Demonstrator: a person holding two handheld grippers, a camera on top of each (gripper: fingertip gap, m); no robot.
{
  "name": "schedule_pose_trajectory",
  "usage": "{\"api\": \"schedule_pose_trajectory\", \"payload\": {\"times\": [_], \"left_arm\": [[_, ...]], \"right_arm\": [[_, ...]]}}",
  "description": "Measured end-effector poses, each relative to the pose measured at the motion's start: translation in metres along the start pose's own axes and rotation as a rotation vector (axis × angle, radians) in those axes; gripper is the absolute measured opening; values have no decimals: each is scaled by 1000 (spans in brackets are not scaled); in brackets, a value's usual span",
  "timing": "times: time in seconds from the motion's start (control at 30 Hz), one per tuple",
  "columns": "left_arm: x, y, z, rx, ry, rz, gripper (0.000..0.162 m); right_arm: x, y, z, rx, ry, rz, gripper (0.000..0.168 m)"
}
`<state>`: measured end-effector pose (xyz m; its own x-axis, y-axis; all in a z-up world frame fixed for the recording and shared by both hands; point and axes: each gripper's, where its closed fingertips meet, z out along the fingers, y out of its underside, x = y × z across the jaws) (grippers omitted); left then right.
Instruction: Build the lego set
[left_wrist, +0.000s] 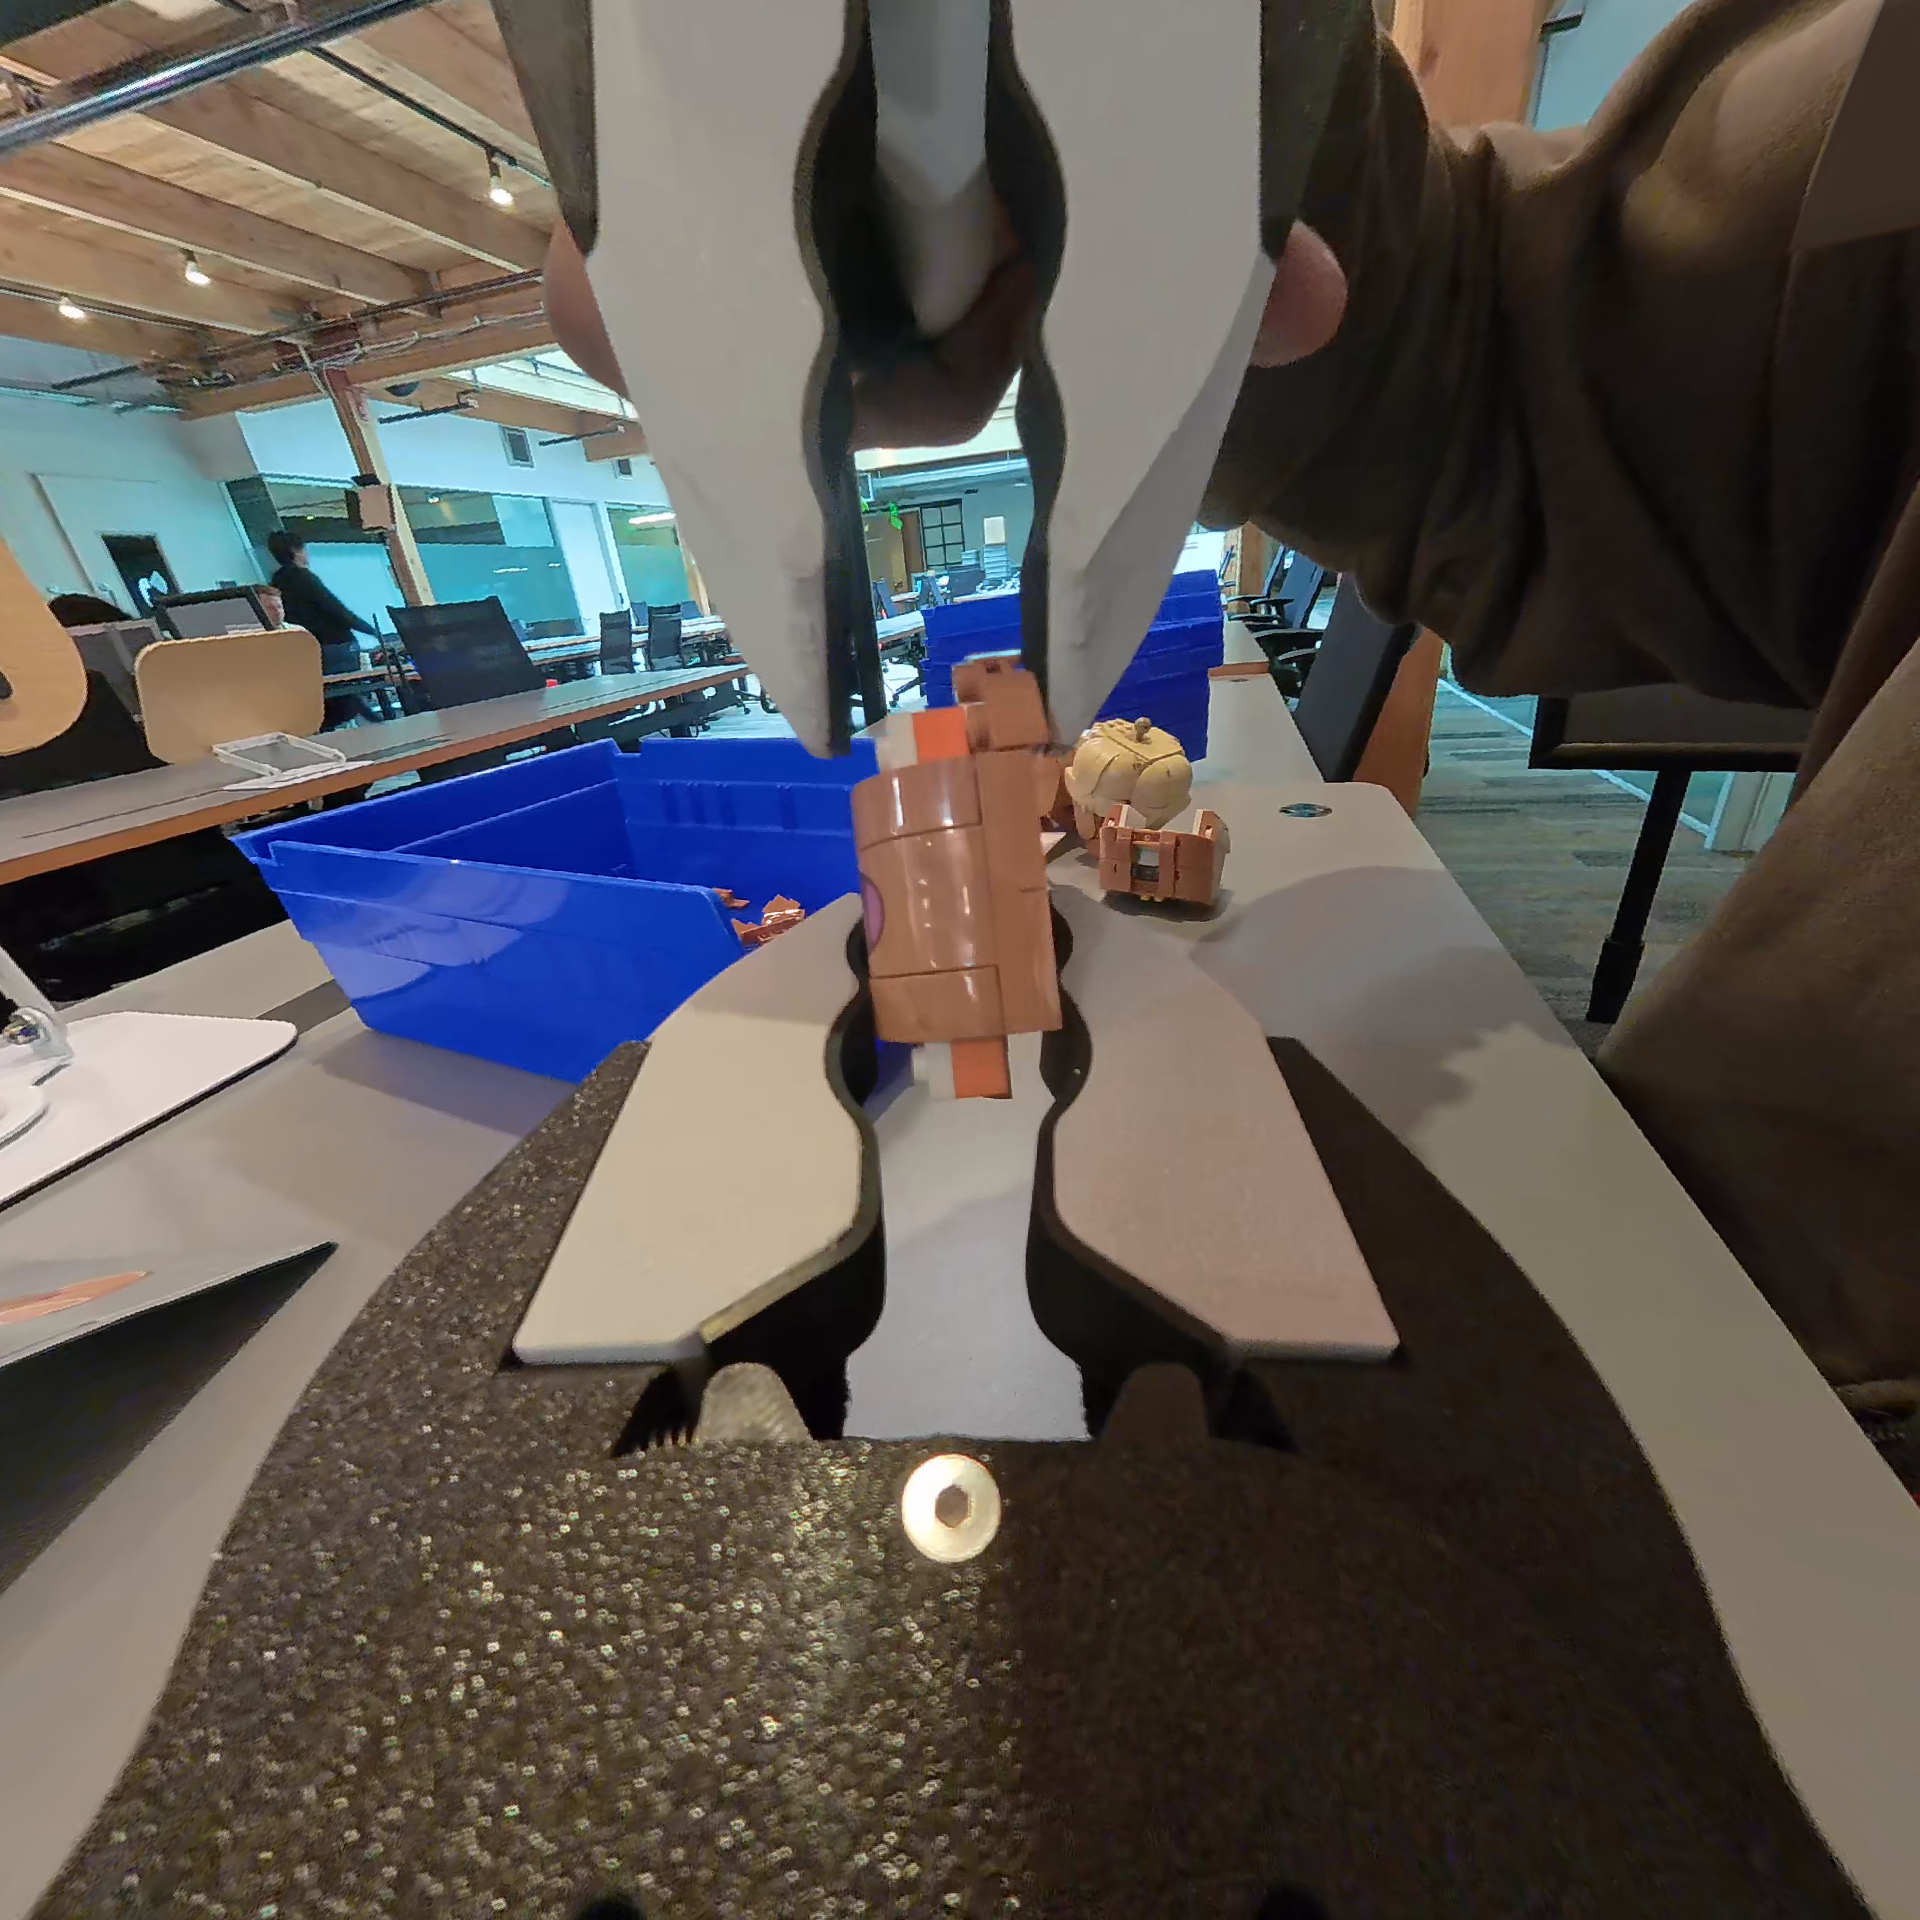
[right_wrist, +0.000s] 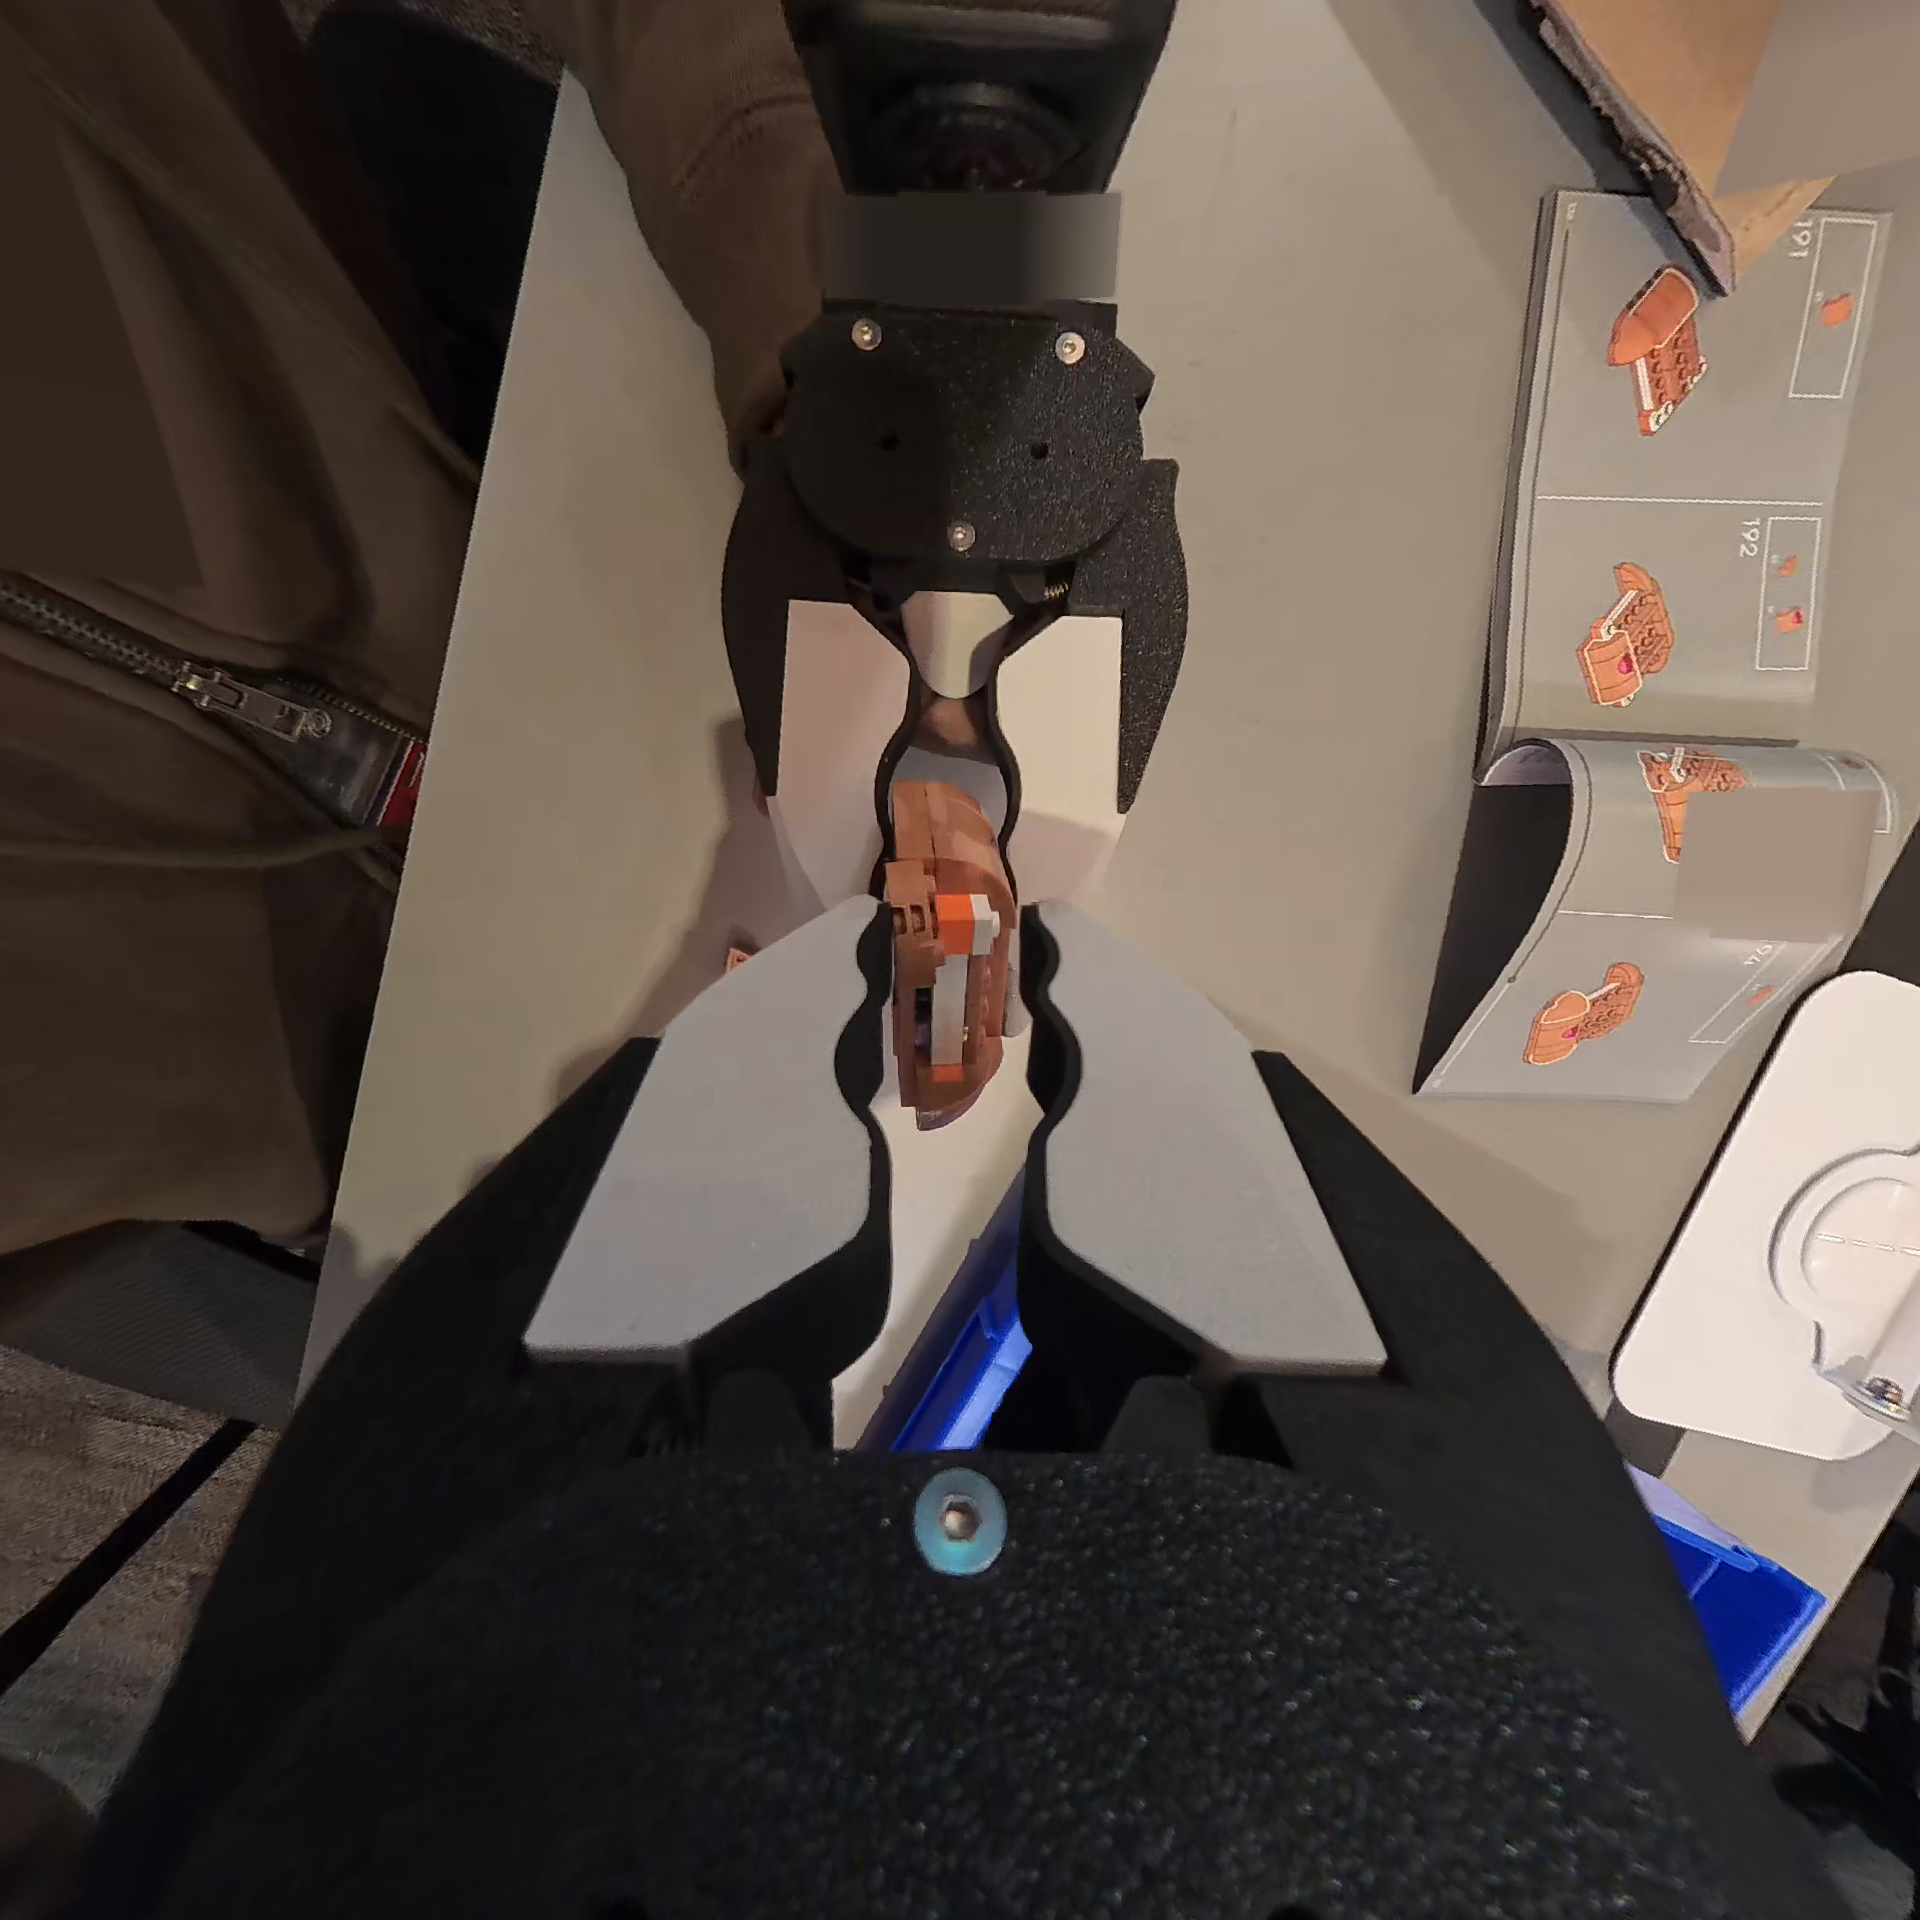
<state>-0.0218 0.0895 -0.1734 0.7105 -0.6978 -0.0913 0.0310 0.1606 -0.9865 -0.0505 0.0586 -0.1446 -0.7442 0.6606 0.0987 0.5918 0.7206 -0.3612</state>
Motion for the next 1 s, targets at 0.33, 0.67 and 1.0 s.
{"api": "schedule_pose_trajectory", "payload": {"times": [0.33,0.67,1.0], "left_arm": [[-1,3,0,-27,-21,44,28],[-1,2,-2,-36,-19,61,27],[-2,4,-3,-50,-15,63,27]], "right_arm": [[-2,2,2,-13,11,-5,20],[-3,0,3,7,46,-56,18],[-1,0,3,22,66,-79,17]]}}
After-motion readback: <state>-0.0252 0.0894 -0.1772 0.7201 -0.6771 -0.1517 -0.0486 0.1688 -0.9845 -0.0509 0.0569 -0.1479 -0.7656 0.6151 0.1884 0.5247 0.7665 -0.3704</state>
